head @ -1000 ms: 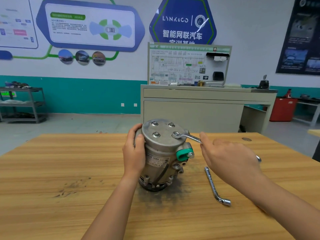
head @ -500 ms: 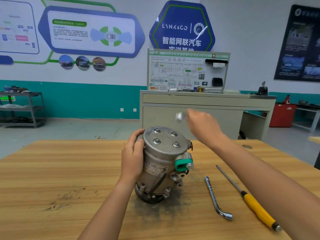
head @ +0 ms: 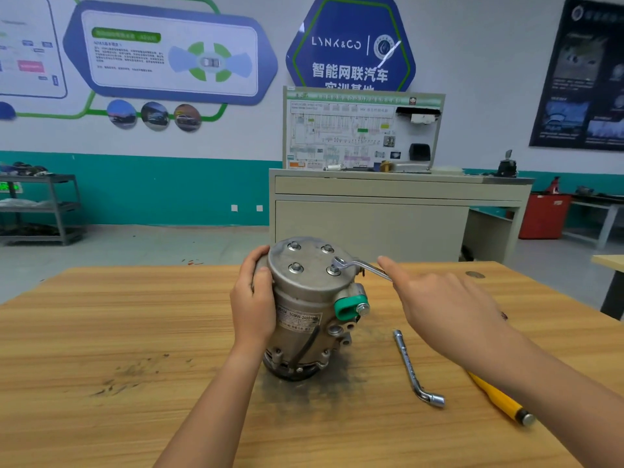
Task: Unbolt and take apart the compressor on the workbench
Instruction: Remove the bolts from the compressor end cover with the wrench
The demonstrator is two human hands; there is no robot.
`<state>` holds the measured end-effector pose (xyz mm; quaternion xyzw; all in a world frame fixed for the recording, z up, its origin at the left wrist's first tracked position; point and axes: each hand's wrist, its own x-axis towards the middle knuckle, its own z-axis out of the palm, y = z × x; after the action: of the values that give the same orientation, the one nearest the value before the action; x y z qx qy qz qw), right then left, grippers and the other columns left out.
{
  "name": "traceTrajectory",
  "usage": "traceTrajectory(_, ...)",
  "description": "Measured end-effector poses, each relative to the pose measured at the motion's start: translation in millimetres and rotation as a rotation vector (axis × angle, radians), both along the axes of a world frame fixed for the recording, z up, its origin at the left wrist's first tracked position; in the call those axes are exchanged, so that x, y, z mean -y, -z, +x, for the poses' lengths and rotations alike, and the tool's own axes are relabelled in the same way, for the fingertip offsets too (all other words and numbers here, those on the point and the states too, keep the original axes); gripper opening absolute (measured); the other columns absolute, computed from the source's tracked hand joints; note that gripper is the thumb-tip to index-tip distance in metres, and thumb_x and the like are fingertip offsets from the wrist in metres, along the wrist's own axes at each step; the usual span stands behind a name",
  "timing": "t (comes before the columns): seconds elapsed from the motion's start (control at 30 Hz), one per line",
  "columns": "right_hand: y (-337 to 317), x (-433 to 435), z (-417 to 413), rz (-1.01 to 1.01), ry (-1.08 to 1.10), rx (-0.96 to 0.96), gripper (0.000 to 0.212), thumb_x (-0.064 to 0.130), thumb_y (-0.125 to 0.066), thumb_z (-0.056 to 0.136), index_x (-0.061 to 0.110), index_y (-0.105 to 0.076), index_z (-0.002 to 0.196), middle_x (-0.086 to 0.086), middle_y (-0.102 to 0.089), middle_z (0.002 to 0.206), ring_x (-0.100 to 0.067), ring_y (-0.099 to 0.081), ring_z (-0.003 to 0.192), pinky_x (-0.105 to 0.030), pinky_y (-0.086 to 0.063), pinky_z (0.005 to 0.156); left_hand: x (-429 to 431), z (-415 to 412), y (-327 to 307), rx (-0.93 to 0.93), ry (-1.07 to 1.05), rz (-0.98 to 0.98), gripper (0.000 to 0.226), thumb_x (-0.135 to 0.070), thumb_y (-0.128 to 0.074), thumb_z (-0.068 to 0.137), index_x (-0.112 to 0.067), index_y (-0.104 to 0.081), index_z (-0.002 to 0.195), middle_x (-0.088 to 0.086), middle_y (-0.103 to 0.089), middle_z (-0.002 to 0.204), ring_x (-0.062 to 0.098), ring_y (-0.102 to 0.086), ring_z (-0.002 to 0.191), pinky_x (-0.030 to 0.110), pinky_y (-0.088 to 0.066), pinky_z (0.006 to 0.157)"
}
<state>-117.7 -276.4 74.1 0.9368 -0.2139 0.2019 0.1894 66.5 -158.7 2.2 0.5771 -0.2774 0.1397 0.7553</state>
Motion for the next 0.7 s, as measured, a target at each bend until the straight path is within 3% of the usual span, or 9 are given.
traceTrajectory(0.17,-4.4,-12.0,2.6,-0.046,0.013,-0.117,0.074,-0.004,-0.039,0.086,0.017,-0.002,0.146,0.003,-0.030,0.060,-0.013,-0.026,0.048,-0.026,-0.020,0.041,2.8,-2.2,0.9,-0.009,-0.034,-0.002,0.033,-0.034,-0.036,0.083,-0.029,-0.056,0.109,-0.028,-0.059,0.095,-0.015,-0.055,0.086,0.010,-0.044,0.072)
traceTrajectory(0.3,-6.7,-23.8,3.9,-0.042,0.010,-0.174,0.069,-0.003,-0.037,0.088,0.007,-0.001,0.146,0.000,-0.027,0.060,-0.015,-0.024,0.047,-0.027,-0.019,0.040,3.6,-6.7,0.0,0.023,-0.044,0.030,0.032,-0.033,-0.035,0.084,-0.030,-0.054,0.110,-0.028,-0.057,0.094,-0.020,-0.052,0.085,0.001,-0.038,0.065)
traceTrajectory(0.37,3.0,-22.4,0.0,-0.081,0.042,-0.122,0.058,0.005,-0.040,0.091,0.009,-0.015,0.143,0.001,-0.029,0.059,-0.016,-0.026,0.044,-0.026,-0.019,0.039,1.5,-6.9,2.1,0.042,-0.043,0.034,0.033,-0.032,-0.035,0.085,-0.028,-0.054,0.111,-0.028,-0.057,0.091,-0.020,-0.053,0.084,0.000,-0.037,0.063)
traceTrajectory(0.43,14.5,-10.6,-6.0,-0.142,0.022,0.016,0.039,0.020,-0.051,0.091,0.013,-0.047,0.129,0.002,-0.041,0.055,-0.017,-0.034,0.037,-0.022,-0.022,0.034,-0.9,-4.3,3.2,0.037,-0.015,0.022,0.035,-0.031,-0.036,0.084,-0.026,-0.054,0.113,-0.027,-0.057,0.093,-0.019,-0.054,0.085,0.000,-0.038,0.064)
traceTrajectory(0.47,19.2,0.9,-5.1,-0.187,-0.059,0.125,0.030,0.024,-0.055,0.089,0.011,-0.061,0.116,0.001,-0.046,0.051,-0.017,-0.037,0.033,-0.019,-0.024,0.033,-1.8,-2.9,3.1,0.029,-0.001,0.018,0.036,-0.031,-0.036,0.084,-0.025,-0.054,0.115,-0.026,-0.057,0.097,-0.018,-0.054,0.087,0.001,-0.039,0.065)
traceTrajectory(0.53,23.4,26.2,4.8,-0.279,-0.230,0.314,0.027,0.025,-0.052,0.088,0.010,-0.072,0.097,0.000,-0.054,0.049,-0.016,-0.044,0.033,-0.019,-0.030,0.033,-2.8,-1.5,2.3,0.021,0.018,0.018,0.038,-0.032,-0.036,0.083,-0.024,-0.053,0.116,-0.024,-0.056,0.102,-0.020,-0.053,0.089,0.001,-0.040,0.066)
traceTrajectory(0.6,22.4,47.2,23.0,-0.312,-0.380,0.405,0.019,0.018,-0.060,0.086,0.005,-0.073,0.094,-0.005,-0.064,0.060,-0.019,-0.057,0.046,-0.024,-0.043,0.042,-3.4,-2.6,2.7,0.027,0.024,0.024,0.038,-0.031,-0.035,0.083,-0.024,-0.053,0.116,-0.023,-0.055,0.102,-0.021,-0.052,0.089,0.000,-0.039,0.067)
traceTrajectory(0.63,21.0,57.2,35.2,-0.302,-0.411,0.432,0.017,0.012,-0.068,0.081,0.002,-0.072,0.095,-0.010,-0.068,0.071,-0.023,-0.064,0.058,-0.030,-0.051,0.053,-3.3,-3.6,2.8,0.039,0.022,0.032,0.038,-0.030,-0.035,0.083,-0.024,-0.053,0.115,-0.022,-0.056,0.101,-0.020,-0.052,0.089,0.000,-0.039,0.067)
traceTrajectory(0.7,8.1,66.0,62.1,-0.290,-0.379,0.421,0.025,0.006,-0.075,0.075,0.000,-0.070,0.099,-0.016,-0.070,0.092,-0.027,-0.068,0.080,-0.043,-0.052,0.075,-1.8,-4.8,1.8,0.057,0.014,0.055,0.037,-0.031,-0.034,0.083,-0.025,-0.053,0.114,-0.022,-0.057,0.100,-0.019,-0.052,0.088,0.001,-0.039,0.066)
